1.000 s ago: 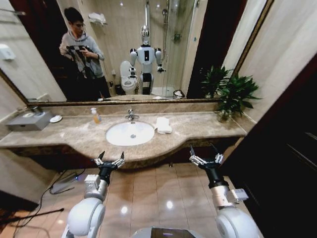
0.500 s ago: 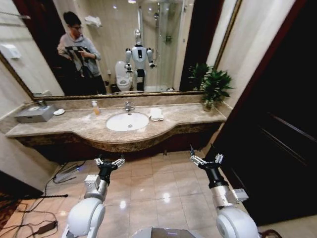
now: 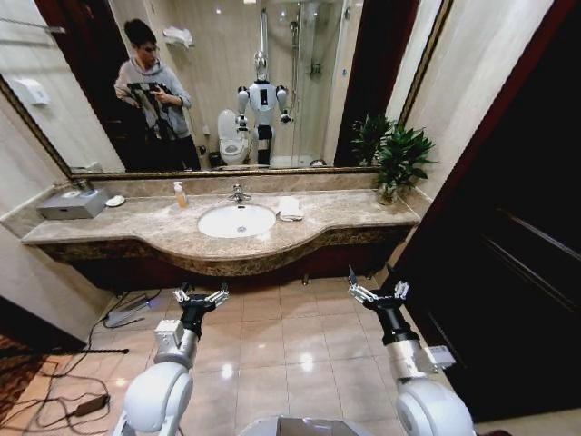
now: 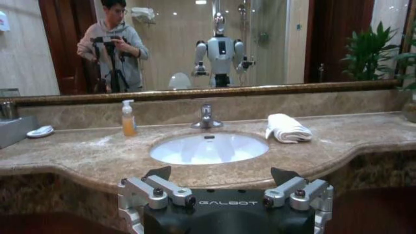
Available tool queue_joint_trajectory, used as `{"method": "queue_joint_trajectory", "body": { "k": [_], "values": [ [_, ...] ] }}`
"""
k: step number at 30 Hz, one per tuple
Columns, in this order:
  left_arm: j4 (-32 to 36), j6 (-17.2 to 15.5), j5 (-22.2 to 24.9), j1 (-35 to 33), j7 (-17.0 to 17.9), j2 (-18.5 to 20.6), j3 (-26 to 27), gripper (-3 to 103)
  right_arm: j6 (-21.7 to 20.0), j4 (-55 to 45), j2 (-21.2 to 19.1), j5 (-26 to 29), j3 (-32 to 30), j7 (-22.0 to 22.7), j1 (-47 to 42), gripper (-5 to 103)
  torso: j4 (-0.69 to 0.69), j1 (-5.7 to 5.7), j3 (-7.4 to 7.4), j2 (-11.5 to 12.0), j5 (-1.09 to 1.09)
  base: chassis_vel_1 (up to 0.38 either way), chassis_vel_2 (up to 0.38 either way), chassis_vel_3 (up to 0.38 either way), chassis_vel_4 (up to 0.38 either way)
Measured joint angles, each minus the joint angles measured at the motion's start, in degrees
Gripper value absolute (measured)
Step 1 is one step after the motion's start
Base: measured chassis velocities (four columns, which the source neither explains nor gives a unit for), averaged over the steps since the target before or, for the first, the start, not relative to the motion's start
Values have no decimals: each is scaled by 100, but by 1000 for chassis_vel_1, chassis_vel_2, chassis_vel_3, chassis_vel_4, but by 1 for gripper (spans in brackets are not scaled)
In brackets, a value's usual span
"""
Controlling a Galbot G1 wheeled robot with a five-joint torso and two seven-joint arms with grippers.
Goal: Pick up the towel from the sink counter and wipe the mirror surface.
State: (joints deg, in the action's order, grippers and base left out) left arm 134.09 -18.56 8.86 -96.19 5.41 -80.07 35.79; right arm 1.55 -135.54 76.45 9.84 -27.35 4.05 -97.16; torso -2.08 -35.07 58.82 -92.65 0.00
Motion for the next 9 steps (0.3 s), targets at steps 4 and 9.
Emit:
{"method": "queue_joint_trajectory", "body": {
  "k": [4,9],
  "values": [
    [0,0,0,0,0,0,0,100,0,0,0,0,0,0,-1,100,2,0,0,0,0,-12,-252,1,270],
    [0,0,0,1,0,-1,-1,100,0,0,0,0,-1,0,-3,100,4,4,-2,-4,2,-14,-256,10,195]
  ]
}}
